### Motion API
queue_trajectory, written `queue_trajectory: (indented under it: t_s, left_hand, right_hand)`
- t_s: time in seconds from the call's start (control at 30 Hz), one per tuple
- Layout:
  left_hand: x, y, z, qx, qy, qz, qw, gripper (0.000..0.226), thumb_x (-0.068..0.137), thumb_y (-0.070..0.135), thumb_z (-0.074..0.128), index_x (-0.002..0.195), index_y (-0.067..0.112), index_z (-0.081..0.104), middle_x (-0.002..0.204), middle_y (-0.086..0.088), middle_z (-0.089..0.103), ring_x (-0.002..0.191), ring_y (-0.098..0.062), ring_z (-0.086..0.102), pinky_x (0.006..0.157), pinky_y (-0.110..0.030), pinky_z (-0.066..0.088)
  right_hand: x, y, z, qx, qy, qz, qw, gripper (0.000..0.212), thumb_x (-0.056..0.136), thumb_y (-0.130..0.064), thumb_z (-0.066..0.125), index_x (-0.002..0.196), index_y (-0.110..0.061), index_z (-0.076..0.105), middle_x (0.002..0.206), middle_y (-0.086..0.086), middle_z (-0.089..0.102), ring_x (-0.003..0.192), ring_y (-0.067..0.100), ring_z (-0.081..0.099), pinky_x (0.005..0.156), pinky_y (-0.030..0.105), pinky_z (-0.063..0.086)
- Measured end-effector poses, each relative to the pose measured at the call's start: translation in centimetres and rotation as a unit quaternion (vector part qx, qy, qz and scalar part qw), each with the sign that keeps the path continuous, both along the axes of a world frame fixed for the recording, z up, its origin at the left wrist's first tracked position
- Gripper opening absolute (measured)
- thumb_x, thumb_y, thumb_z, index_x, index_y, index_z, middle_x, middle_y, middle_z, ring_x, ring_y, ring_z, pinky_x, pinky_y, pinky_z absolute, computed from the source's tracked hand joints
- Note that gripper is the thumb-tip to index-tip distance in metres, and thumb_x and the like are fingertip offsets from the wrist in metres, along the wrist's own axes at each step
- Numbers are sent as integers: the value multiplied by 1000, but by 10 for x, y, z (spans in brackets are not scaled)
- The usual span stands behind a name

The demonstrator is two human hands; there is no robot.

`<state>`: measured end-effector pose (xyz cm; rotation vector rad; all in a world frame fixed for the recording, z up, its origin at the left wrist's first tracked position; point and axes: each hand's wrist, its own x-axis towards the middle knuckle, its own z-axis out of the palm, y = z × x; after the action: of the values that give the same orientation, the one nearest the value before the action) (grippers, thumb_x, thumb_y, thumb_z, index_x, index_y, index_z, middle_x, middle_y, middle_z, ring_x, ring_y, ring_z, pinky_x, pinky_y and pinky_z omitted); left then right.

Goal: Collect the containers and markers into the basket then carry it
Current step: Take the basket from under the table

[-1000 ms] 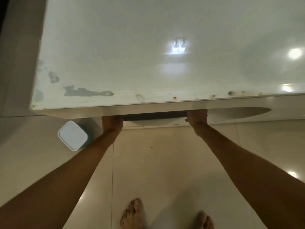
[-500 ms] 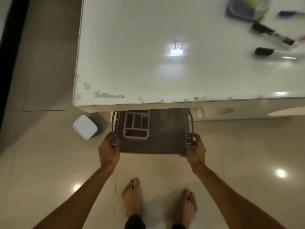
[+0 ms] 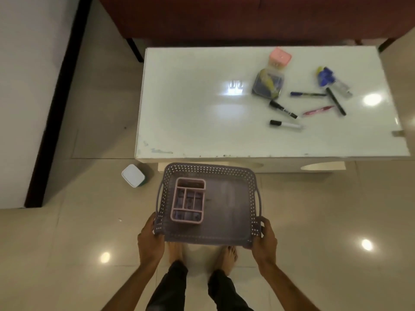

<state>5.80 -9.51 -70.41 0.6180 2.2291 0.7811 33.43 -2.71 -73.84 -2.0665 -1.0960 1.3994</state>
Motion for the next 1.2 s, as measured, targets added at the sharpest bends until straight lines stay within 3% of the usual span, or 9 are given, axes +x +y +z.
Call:
queue_trajectory:
  t_s: [0.1,0.17,0.3,0.37,0.5,0.6,0.73,0.97,1.2]
  left_hand:
    - [4,12,41,27,7,-1,1000,29,97,6,57,115,29,58,90,30,57,84,2,57,84,-30,49]
    - [1,27,62,46,6,1,999,31,96,5,58,113,31,57,93,29,58,88,-6,60,86,-33,50]
    - [-9,62,82,71,15,16,997,33,96,6,59,127,17,62,108,12,63,98,-14,60,91,-39,51]
    - [-16,85,84,80,16,26,996,36,96,6,59,131,10,60,113,6,60,104,-13,56,93,-35,47]
    - [-38,136,68,86,28,16,996,38,95,2,59,132,9,59,116,-2,66,106,-18,59,91,-33,46]
    - [-60,179,43,74,35,14,997,40,94,2,59,133,11,59,123,-11,69,111,-29,64,94,-39,50]
    - [-89,240,11,82,35,15,996,40,93,11,65,132,14,58,126,-11,68,113,-31,65,95,-53,54]
    - [-132,322,-29,90,38,11,995,43,91,8,68,133,11,58,124,-12,69,109,-31,67,90,-52,58]
    - [-163,349,-55,88,4,11,996,43,92,9,67,133,16,57,120,-12,70,102,-34,69,82,-56,60]
  right_hand:
    - [2,13,40,15,20,-2,1000,25,101,-23,54,120,-39,55,104,-11,70,90,20,72,70,50,63]
    - [-1,31,66,41,32,-2,999,24,101,-21,54,123,-32,55,105,-6,70,86,17,72,65,45,64]
    - [-14,75,90,68,40,-5,997,32,100,-9,53,127,-27,55,105,1,71,86,22,72,58,45,64]
    - [-23,98,89,75,39,-10,996,35,99,-5,52,125,-28,56,108,7,71,86,28,73,56,50,63]
    - [-45,151,78,90,52,-16,994,30,99,-10,55,122,-30,58,109,7,71,87,28,73,55,52,62]
    - [-63,196,62,98,50,-16,994,30,98,-11,57,125,-26,58,109,9,71,85,30,74,55,49,63]
    - [-91,259,35,100,45,-14,994,31,98,-10,57,126,-22,57,109,13,70,75,29,73,56,47,63]
    - [-131,340,7,99,55,-11,994,32,100,-18,57,132,-18,54,114,10,69,81,27,74,56,42,63]
    - [-155,365,-7,84,48,6,995,37,101,-17,55,137,-16,50,117,5,64,93,31,72,59,36,64]
